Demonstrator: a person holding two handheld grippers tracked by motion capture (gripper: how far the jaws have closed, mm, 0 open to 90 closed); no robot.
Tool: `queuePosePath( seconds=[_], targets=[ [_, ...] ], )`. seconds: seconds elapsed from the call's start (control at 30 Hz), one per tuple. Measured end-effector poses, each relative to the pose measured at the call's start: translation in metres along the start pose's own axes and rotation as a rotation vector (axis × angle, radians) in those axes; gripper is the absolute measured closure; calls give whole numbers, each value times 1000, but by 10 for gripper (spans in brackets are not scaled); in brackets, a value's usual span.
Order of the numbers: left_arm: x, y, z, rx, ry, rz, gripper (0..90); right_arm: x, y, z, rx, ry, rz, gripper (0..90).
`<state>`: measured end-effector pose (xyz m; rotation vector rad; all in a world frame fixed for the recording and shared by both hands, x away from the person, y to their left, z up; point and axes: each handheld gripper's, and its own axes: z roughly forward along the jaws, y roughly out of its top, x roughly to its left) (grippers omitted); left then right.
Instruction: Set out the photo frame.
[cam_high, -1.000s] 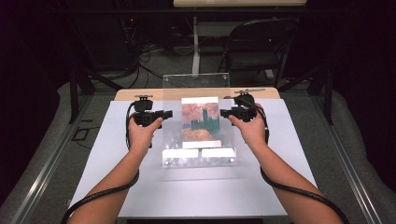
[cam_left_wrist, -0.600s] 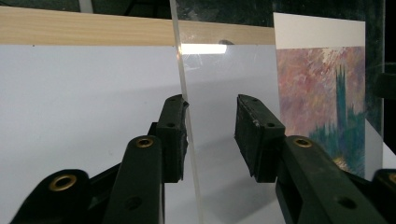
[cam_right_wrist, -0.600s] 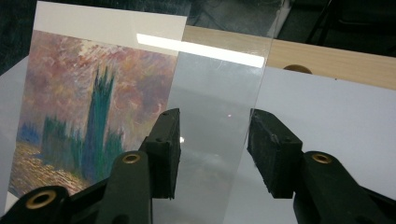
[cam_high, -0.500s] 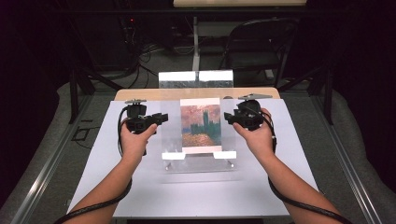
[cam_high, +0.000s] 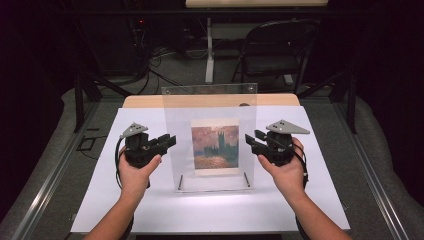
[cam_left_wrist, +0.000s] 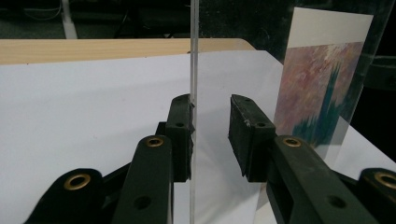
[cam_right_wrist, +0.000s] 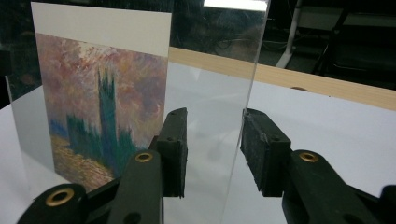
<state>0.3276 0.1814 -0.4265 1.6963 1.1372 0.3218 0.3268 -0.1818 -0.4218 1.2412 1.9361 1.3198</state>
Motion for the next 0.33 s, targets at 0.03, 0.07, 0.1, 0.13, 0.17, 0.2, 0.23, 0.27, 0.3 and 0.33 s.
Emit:
queuePosePath(
  seconds=[0.03, 0.07, 0.1, 0.13, 0.17, 0.2, 0.23, 0.27, 0.3, 0.33],
  targets=[
    [-2, -2, -3, 1, -3, 9, 693, 2, -2, -4, -1, 1, -9, 611],
    [-4, -3, -5, 3, -1, 14, 689, 3, -3, -7, -7, 2, -16, 612],
    [-6, -5, -7, -2, -6, 27, 686, 4, -5, -9, -6, 5, -20, 611],
    [-7, -8, -10, -6, -10, 32, 681, 7, -7, -13, -8, 5, -23, 612],
    [-8, -10, -11, -9, -14, 34, 678, 8, -9, -16, -15, 7, -32, 611],
    [-9, -13, -14, -13, -29, 37, 672, 9, -10, -18, -19, 12, -34, 611],
    [-10, -15, -15, -17, -35, 37, 660, 10, -14, -22, -25, 18, -32, 608],
    [-11, -18, -16, -24, -43, 47, 650, 11, -16, -24, -34, 25, -27, 604],
    [-13, -19, -16, -26, -45, 56, 635, 12, -18, -26, -42, 29, -30, 597],
    [-15, -20, -17, -22, -39, 73, 628, 13, -20, -28, -38, 32, -33, 587]
  ],
)
